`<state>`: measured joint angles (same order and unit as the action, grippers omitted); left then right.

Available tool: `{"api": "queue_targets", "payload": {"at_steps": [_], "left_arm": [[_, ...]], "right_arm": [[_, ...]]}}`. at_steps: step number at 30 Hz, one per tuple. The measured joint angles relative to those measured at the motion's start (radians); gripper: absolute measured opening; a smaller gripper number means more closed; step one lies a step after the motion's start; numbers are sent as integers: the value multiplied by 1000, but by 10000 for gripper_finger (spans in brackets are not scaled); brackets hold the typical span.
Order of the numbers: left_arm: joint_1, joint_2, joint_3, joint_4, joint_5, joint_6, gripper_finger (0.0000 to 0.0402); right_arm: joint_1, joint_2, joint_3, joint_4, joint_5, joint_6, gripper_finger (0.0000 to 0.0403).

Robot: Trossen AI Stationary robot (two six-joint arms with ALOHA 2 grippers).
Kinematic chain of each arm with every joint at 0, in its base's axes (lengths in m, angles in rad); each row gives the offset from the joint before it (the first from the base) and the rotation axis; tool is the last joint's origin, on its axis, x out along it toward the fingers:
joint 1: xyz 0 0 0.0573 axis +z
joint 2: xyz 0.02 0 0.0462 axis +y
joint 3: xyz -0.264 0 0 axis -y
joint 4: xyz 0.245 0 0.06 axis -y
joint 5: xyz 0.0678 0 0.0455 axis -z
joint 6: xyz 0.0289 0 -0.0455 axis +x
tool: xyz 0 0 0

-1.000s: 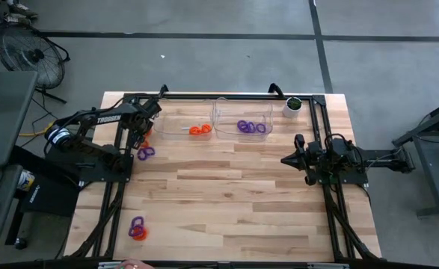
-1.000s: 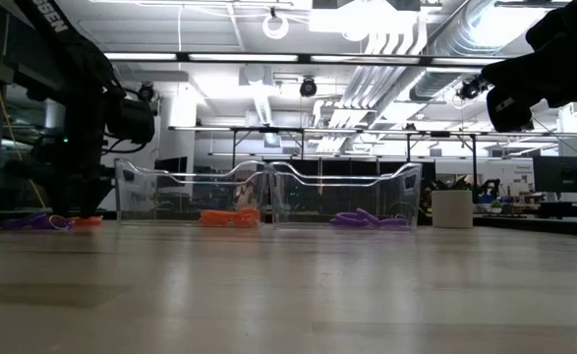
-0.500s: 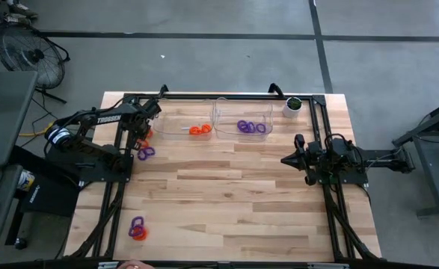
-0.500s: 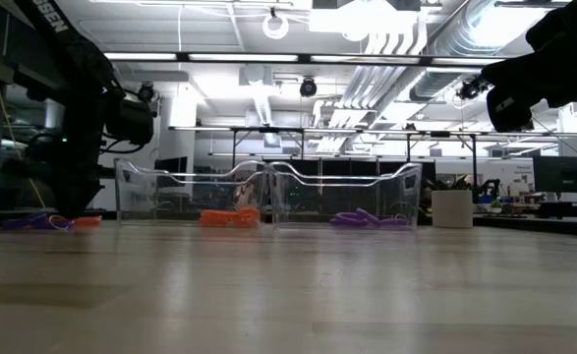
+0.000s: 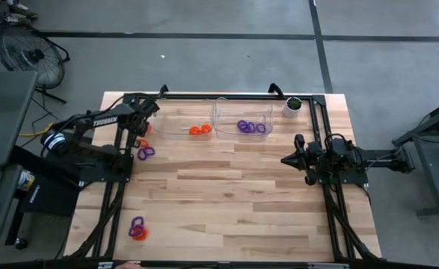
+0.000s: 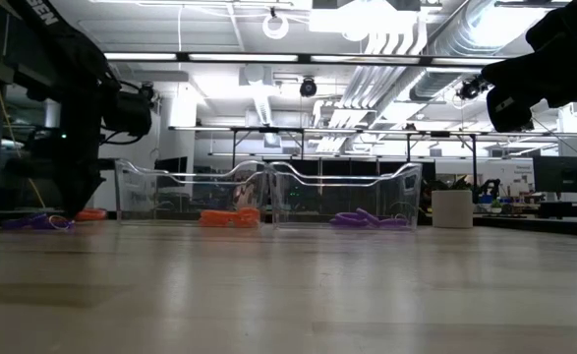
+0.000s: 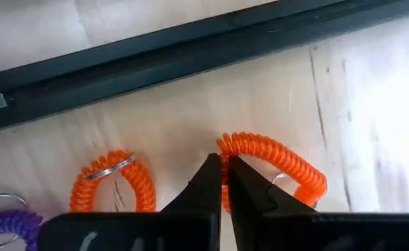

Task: Sort spring keychains
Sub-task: Put the orange spring keychain into the left transparent bin

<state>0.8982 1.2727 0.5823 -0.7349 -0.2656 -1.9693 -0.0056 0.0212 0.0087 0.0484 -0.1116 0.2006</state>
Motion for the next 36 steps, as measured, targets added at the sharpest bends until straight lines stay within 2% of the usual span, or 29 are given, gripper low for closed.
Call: {"api": "queue_targets", "payload": {"at_steps": [14, 21, 27, 31, 36], "left_arm": [[-1, -172, 2, 12, -103, 50, 1], [-1, -270, 3, 98, -156, 201, 0], [-1, -348, 3, 238, -183, 372, 0], [-2, -368, 12, 340, -154, 502, 0], [-2, -346, 94, 354, -90, 686, 0]], "right_arm": [[0, 0, 0, 0, 0, 0, 12], [0, 0, 0, 0, 0, 0, 12], [0, 0, 0, 0, 0, 0, 12], [0, 0, 0, 0, 0, 0, 12], [0, 0, 0, 0, 0, 0, 12]]}}
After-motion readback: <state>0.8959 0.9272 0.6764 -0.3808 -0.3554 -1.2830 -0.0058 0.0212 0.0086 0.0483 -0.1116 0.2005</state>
